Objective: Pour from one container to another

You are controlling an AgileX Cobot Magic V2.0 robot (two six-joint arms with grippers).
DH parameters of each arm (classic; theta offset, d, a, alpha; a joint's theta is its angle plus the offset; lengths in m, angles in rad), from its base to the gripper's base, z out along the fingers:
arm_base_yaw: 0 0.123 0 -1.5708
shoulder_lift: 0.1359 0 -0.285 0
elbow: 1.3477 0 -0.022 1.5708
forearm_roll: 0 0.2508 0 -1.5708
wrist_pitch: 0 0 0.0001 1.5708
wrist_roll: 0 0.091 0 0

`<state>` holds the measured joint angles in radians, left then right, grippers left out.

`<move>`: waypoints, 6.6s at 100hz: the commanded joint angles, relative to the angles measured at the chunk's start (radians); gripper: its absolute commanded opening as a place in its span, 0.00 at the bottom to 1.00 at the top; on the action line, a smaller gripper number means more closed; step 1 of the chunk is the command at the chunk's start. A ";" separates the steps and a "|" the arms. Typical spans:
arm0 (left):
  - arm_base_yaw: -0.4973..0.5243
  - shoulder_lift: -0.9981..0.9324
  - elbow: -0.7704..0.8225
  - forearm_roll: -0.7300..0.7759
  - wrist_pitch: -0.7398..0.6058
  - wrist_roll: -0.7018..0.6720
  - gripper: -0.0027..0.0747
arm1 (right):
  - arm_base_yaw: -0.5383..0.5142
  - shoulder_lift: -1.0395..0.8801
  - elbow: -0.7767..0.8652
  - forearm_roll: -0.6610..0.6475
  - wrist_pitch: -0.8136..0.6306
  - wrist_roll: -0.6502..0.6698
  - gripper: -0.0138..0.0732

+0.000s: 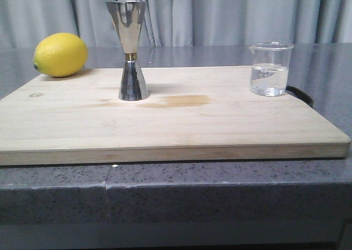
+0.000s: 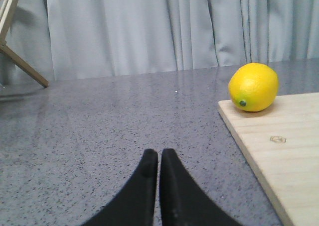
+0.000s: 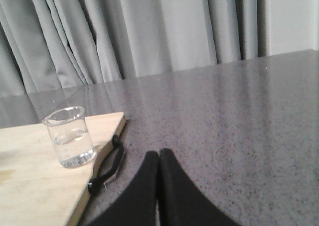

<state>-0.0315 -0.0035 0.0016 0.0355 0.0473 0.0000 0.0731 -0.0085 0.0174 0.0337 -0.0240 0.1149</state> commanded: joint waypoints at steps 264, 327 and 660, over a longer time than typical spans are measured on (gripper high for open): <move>-0.200 1.596 -0.861 -1.877 0.959 2.169 0.76 | 0.073 0.740 -0.666 0.004 0.362 -0.070 0.72; -0.261 1.727 -0.971 -1.877 0.952 2.168 0.62 | 0.073 0.740 -0.666 0.004 0.345 -0.070 0.72; -0.261 1.499 -0.971 -1.723 1.094 1.895 0.01 | 0.265 1.570 -0.469 -0.086 -1.046 -0.102 0.72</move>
<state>-0.2842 1.5390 -0.9423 -1.6294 1.0805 1.9081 0.3433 1.5817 -0.4203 -0.0357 -0.9877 0.0230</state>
